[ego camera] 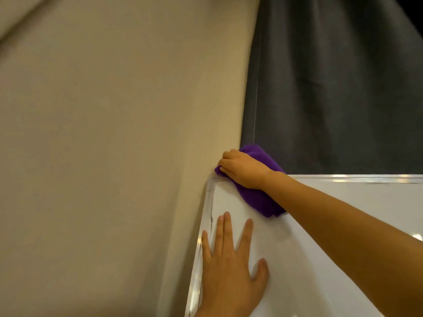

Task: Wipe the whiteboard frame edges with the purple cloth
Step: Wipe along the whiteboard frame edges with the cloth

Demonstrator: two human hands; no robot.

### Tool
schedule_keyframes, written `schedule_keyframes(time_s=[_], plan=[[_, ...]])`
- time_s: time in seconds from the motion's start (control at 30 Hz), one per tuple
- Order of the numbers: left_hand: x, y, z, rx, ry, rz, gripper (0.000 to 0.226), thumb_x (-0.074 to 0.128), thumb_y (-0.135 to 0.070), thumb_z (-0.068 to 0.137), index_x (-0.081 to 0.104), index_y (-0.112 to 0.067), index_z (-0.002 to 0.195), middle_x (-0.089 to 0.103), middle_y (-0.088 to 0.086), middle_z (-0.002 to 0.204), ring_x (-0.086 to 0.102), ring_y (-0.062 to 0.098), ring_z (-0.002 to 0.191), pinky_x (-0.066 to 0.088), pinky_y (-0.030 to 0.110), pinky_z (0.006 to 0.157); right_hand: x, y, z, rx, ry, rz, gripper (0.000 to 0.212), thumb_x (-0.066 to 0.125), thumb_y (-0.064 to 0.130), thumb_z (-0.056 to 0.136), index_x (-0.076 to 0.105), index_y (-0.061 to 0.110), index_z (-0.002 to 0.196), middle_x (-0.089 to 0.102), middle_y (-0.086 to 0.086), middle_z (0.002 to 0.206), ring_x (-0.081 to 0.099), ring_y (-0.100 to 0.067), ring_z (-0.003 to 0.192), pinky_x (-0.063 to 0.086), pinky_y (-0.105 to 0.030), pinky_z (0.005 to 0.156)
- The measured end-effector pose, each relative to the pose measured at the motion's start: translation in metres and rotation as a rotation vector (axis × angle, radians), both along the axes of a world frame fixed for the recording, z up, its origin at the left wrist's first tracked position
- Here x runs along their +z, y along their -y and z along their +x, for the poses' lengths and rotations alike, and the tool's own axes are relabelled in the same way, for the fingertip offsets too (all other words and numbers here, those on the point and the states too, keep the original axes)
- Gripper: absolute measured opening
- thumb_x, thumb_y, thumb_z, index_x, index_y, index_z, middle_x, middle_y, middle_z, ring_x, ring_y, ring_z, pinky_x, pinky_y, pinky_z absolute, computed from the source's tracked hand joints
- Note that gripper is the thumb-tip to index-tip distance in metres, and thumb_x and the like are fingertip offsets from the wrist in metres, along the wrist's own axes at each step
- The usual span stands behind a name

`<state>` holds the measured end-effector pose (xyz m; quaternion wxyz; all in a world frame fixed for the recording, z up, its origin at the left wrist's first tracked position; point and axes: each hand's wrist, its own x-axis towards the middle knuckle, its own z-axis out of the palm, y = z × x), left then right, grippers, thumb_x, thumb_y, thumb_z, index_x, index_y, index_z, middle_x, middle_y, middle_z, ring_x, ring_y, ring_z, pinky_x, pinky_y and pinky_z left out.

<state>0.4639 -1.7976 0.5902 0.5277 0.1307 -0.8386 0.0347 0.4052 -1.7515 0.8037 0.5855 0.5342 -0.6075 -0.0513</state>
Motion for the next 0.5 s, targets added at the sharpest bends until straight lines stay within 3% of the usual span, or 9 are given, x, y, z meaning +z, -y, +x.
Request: schedule_keyframes(time_s=[0.13,0.27,0.37,0.5], plan=[[0.002,0.0,-0.004,0.037,0.019,0.004,0.074,0.014,-0.072,0.08,-0.042,-0.047,0.12,-0.054,-0.008,0.124,-0.036,0.022,0.135,-0.026,0.047,0.105,-0.003,0.031,0.018,0.026,-0.065,0.113,0.032,0.035,0.026,0.098,0.059,0.011,0.114,0.058,-0.006,0.113,0.049,-0.021,0.101,0.042,-0.034,0.088],[0.001,0.0,-0.003,0.022,0.009,0.011,0.074,0.015,-0.072,0.08,-0.043,-0.048,0.119,-0.055,-0.01,0.125,-0.034,0.019,0.137,-0.025,0.046,0.107,-0.008,0.036,0.024,-0.001,-0.064,0.238,0.045,0.028,0.047,0.095,0.063,0.022,0.11,0.06,0.001,0.113,0.048,-0.017,0.101,0.037,-0.037,0.093],[-0.001,-0.004,-0.002,-0.013,-0.001,0.019,0.073,0.019,-0.07,0.083,-0.04,-0.051,0.123,-0.055,-0.012,0.125,-0.037,0.017,0.135,-0.025,0.045,0.108,-0.008,0.02,0.013,-0.039,-0.075,0.262,0.051,0.027,0.06,0.09,0.056,0.032,0.12,0.052,0.004,0.127,0.044,-0.018,0.115,0.031,-0.045,0.102],[-0.001,-0.011,-0.006,-0.018,0.002,-0.001,0.071,0.017,-0.069,0.084,-0.041,-0.052,0.12,-0.056,-0.012,0.125,-0.042,0.015,0.13,-0.027,0.043,0.106,-0.01,0.001,0.005,-0.07,-0.055,0.216,0.055,0.027,0.065,0.087,0.047,0.034,0.128,0.047,-0.001,0.129,0.044,-0.02,0.114,0.038,-0.042,0.097]])
